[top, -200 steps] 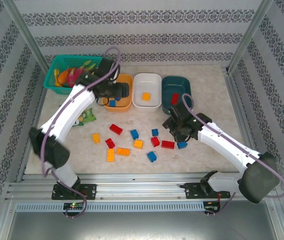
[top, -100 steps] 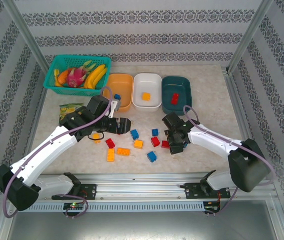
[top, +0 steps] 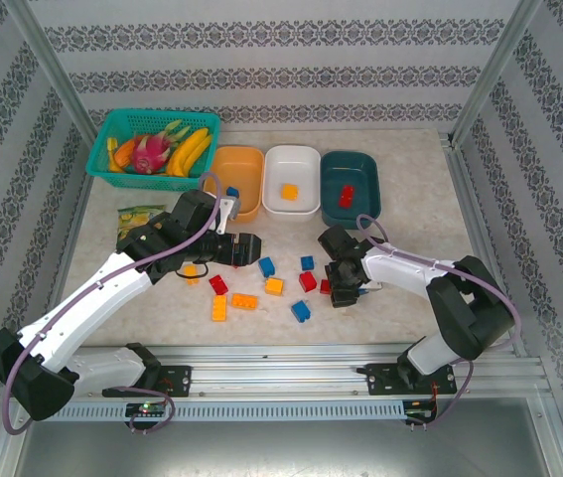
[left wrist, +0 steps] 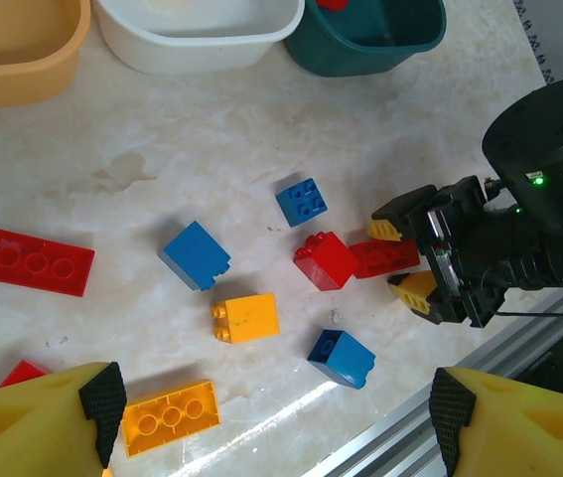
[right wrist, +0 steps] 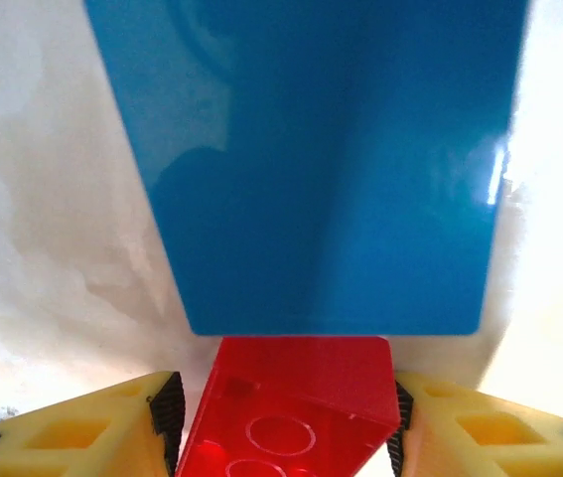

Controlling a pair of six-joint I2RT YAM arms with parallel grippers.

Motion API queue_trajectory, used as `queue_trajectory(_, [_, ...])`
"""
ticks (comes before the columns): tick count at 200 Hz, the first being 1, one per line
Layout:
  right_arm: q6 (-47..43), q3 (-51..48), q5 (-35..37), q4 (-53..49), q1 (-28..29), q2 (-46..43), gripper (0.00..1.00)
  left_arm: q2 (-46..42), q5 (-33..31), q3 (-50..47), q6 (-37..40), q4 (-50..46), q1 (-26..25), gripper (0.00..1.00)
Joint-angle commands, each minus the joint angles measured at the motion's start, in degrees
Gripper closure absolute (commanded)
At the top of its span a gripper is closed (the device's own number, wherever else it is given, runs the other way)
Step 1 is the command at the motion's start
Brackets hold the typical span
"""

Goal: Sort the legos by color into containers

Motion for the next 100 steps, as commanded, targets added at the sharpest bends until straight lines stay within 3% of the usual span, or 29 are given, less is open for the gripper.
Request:
queue_trajectory(1, [-0.6,0.6,0.9,2.3,-0.9,2.4,0.50,0.2,-0.3,0.9,-0.8,2.2,-1.1,0.18])
queue_trajectory(31, [-1.5,1.7,2.2,2.5,-1.0,2.8,0.67,0.0,-0.1,0.6,-1.3,2.6,-1.2,0.19])
queue_trajectory(55, [-6.0,4.9,5.7,0.0,-1.5,1.0,0.72,0.0,-0.4,0.0,-2.4,2.9,-1.2,0.20])
queue_trajectory(80, [-17.2,12.3,10.6,-5.0,-3.5,-1.8,0.73,0.8,-0.7,0.9,-4.3,4.1,-1.2,0.20])
queue_trajectory(100, [-31.6,18.6,13.2,-6.3,-6.8,-2.5,0.75,3.7,-1.2,4.1,-6.2,4.9,-1.2,0.20])
